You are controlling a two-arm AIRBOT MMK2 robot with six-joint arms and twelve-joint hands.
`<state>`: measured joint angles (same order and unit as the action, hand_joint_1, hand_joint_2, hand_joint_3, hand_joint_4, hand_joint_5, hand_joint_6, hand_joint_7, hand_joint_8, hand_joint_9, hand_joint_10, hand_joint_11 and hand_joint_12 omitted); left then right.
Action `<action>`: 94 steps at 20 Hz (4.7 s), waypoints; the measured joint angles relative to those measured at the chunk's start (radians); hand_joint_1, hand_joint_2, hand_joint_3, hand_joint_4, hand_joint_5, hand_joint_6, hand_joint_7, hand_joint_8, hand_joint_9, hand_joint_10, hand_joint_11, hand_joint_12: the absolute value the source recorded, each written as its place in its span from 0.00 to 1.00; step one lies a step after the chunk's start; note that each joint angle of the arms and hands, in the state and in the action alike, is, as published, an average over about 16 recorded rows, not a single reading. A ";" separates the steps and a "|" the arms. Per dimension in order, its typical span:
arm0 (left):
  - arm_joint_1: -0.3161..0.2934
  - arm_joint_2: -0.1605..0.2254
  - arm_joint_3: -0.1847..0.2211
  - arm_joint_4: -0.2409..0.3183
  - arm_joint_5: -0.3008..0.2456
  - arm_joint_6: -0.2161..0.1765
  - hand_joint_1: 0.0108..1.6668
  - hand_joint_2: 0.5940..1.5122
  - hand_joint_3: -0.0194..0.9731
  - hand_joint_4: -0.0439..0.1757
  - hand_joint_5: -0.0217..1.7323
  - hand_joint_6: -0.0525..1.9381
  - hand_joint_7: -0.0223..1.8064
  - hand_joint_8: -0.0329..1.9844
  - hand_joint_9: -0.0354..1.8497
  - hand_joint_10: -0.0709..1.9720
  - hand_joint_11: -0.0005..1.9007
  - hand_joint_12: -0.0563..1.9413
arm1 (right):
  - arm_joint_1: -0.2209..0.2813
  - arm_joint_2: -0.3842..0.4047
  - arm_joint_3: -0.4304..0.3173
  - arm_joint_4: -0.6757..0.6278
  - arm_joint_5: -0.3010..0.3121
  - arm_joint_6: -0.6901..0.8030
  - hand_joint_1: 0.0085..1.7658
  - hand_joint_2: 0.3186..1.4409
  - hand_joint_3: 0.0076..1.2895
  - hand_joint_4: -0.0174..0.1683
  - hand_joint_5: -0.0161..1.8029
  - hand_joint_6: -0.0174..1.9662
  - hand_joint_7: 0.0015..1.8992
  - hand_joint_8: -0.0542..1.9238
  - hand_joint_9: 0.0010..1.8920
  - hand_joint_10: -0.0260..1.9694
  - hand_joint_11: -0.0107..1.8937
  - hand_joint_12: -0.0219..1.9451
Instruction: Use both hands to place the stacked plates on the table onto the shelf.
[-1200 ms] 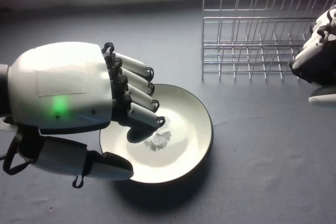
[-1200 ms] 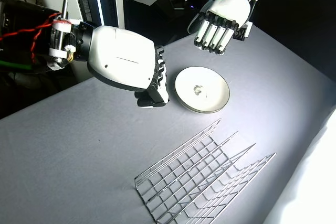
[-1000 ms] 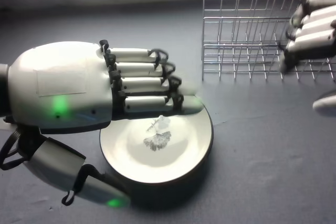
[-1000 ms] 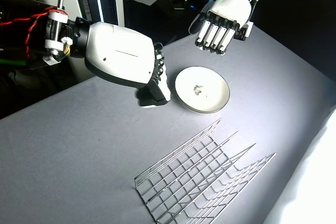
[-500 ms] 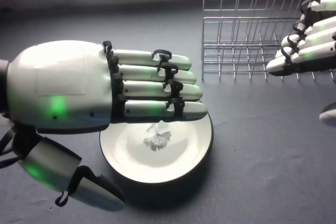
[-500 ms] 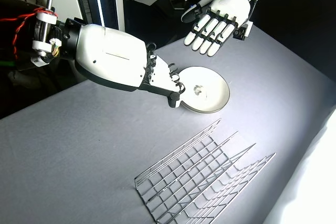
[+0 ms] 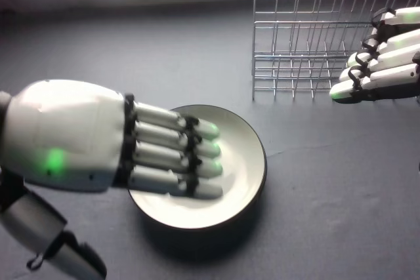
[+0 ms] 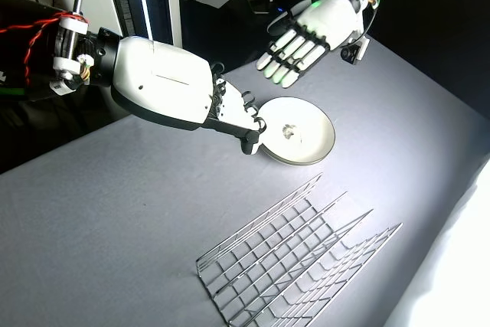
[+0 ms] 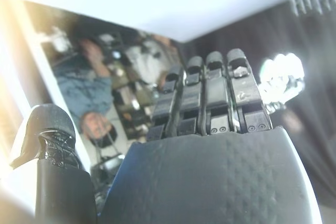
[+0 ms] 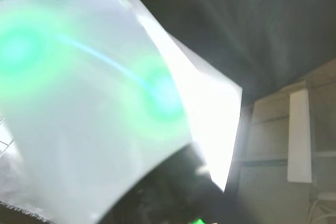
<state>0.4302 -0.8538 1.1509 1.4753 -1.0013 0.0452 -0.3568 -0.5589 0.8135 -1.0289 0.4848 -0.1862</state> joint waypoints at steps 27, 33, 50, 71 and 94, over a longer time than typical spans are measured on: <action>0.049 -0.142 0.265 0.240 0.027 -0.061 0.00 0.55 0.04 0.23 0.02 0.02 0.03 0.01 0.03 0.04 0.01 0.02 | 0.009 -0.136 0.152 -0.161 0.107 -0.012 0.50 0.60 0.01 0.14 0.18 0.02 0.17 0.04 0.17 0.02 0.02 0.50; 0.056 -0.152 0.292 0.264 0.011 -0.076 0.00 0.55 0.04 0.22 0.02 0.02 0.03 0.01 0.03 0.04 0.01 0.02 | 0.011 -0.214 0.219 -0.168 0.111 -0.015 0.50 0.60 0.01 0.14 0.18 0.02 0.17 0.04 0.17 0.02 0.02 0.50; 0.111 -0.178 0.327 0.297 0.016 -0.039 0.00 0.56 0.04 0.16 0.01 0.02 0.02 0.01 0.03 0.04 0.01 0.02 | 0.012 -0.272 0.259 -0.169 0.124 -0.018 0.51 0.60 0.01 0.14 0.17 0.02 0.17 0.04 0.17 0.02 0.02 0.48; 0.094 -0.299 0.284 0.275 0.088 -0.033 0.00 0.56 0.04 0.16 0.00 0.01 0.01 0.01 0.03 0.04 0.01 0.02 | 0.004 -0.281 0.259 -0.226 0.216 -0.031 0.60 0.59 0.01 0.14 0.11 0.02 0.12 0.04 0.13 0.02 0.02 0.38; 0.066 -0.340 0.303 0.280 0.096 -0.050 0.00 0.56 0.04 0.15 0.00 0.01 0.01 0.01 0.03 0.04 0.01 0.02 | -0.081 -0.470 0.365 -0.254 0.178 -0.039 0.60 0.59 0.01 0.14 0.13 0.02 0.12 0.04 0.13 0.02 0.02 0.41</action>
<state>0.4960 -1.1936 1.4536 1.7553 -0.9056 -0.0048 -0.4381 -1.0291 1.1788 -1.2826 0.6629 -0.2249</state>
